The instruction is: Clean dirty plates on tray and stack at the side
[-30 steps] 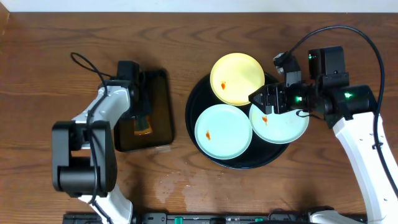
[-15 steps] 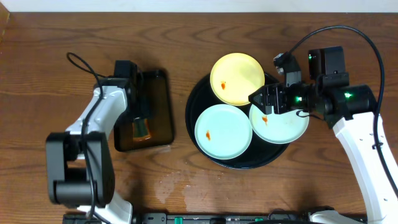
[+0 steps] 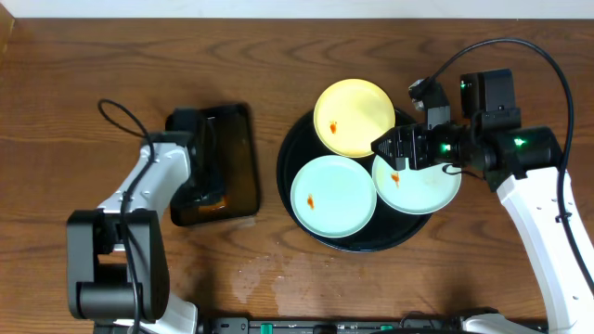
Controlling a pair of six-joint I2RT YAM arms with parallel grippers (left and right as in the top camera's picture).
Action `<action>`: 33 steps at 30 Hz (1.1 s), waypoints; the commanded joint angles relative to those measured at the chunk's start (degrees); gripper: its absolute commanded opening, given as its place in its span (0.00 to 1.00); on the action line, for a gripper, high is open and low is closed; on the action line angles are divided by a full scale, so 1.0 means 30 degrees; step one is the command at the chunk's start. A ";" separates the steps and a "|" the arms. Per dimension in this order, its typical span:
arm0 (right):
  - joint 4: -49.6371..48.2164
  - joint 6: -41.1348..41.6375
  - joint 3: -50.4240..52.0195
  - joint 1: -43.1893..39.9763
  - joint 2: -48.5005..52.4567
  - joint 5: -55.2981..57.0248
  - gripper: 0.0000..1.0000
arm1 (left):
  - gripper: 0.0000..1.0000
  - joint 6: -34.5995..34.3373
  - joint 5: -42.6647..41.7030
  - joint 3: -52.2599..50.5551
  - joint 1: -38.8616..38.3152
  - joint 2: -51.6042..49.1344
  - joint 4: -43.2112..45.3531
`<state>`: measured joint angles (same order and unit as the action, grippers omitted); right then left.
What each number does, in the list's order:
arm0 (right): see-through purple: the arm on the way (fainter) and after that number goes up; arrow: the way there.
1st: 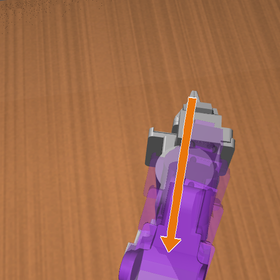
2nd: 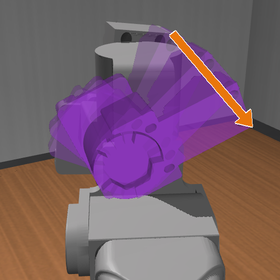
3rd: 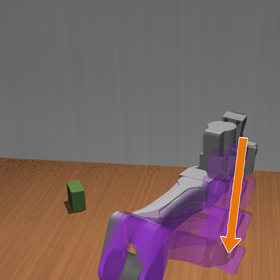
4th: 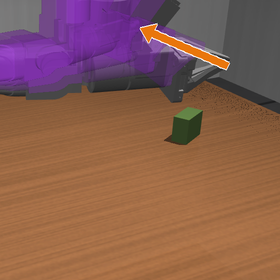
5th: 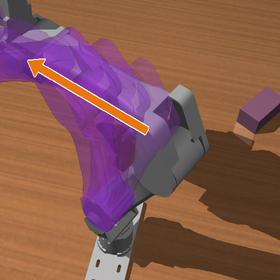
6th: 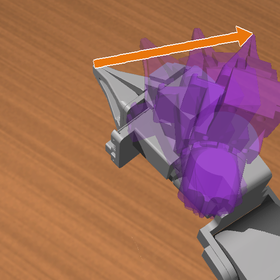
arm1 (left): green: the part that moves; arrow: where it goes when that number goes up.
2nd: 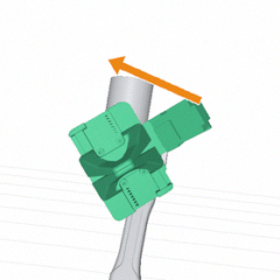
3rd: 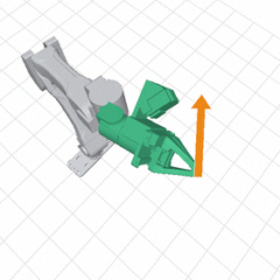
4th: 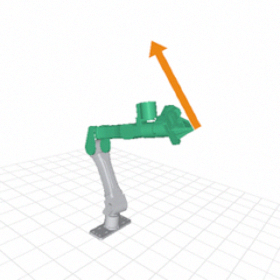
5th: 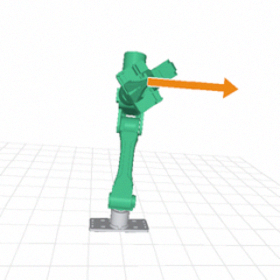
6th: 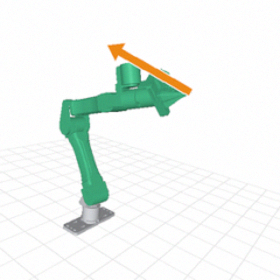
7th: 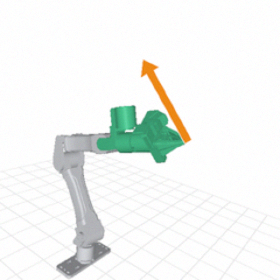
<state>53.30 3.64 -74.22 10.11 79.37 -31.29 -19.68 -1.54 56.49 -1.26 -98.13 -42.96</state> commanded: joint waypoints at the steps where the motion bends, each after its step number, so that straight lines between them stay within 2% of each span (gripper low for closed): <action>1: 0.0000 -0.0248 -0.0350 0.0291 -0.0117 -0.0015 0.78 | 0.42 -0.0182 -0.0619 -0.1180 -0.0080 -0.0051 0.1253; 3: -0.0029 -0.0240 -0.0350 0.0291 -0.0117 -0.0015 0.78 | 0.33 -0.0168 -0.0619 -0.1741 -0.0073 -0.0066 0.2426; 5: -0.0029 -0.0240 -0.0350 0.0291 -0.0117 -0.0015 0.78 | 0.13 -0.0087 -0.0619 -0.1967 -0.0073 -0.0080 0.2980; 6: -0.0029 -0.0240 -0.0350 0.0291 -0.0117 -0.0015 0.78 | 0.08 0.0066 -0.0612 -0.1953 -0.0073 -0.0080 0.3096; 9: -0.0051 -0.0248 -0.0350 0.0291 -0.0117 -0.0015 0.78 | 0.07 0.0605 -0.0590 -0.1348 -0.0022 -0.0029 0.2885; 17: -0.0051 -0.0372 -0.0350 0.0291 -0.0117 0.0925 0.78 | 0.08 0.0787 0.0474 0.2135 -0.0022 0.1435 -0.0189; 22: -0.0525 -0.0408 -0.0342 0.0364 -0.0073 0.1515 0.77 | 0.08 0.0823 0.0372 0.2375 -0.0051 0.2441 -0.0444; 25: -0.1931 -0.0415 -0.0342 0.0925 0.0350 0.2521 0.72 | 0.07 0.0823 0.0153 0.2856 -0.0291 0.2769 -0.0160; 28: -0.2841 0.0860 -0.0350 0.1282 0.1282 0.4991 0.65 | 0.07 0.1078 -0.0226 0.3942 -0.0845 0.2783 -0.0262; 30: -0.2958 0.0809 -0.0350 0.1290 0.2106 0.4874 0.61 | 0.07 0.1195 -0.0525 0.4561 -0.1224 0.2783 -0.0408; 33: -0.2317 -0.0022 -0.0350 0.1384 0.3147 0.2885 0.61 | 0.07 0.1173 -0.1603 0.5071 -0.1829 0.2783 -0.0845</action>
<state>45.15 4.51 -74.54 13.63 85.91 -20.60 -17.50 -2.72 68.97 -4.99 -90.63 -44.56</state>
